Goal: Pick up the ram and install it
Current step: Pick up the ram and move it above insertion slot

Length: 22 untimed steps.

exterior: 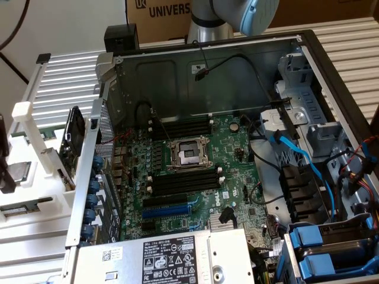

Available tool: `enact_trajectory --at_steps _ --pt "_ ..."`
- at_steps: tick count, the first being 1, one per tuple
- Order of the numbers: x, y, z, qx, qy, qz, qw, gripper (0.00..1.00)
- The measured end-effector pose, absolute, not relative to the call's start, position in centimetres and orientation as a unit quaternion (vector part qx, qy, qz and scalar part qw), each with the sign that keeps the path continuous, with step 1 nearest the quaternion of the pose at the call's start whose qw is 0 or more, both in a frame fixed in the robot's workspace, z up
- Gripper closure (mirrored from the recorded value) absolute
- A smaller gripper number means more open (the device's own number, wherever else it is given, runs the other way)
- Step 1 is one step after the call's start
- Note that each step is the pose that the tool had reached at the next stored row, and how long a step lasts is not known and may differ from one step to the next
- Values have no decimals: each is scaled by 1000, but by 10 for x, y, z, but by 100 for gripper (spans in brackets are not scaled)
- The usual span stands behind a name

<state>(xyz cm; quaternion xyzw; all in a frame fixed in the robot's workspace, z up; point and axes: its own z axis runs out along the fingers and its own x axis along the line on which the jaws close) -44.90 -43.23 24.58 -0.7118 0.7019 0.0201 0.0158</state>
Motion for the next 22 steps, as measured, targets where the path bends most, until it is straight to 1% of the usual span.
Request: enact_trajectory --at_steps 11,16,22 --pt "-449 -432 228 -712 701 20 16 89" --pt "-449 -426 219 -712 701 20 16 89" --pt "-449 -426 219 -712 701 21 15 89"
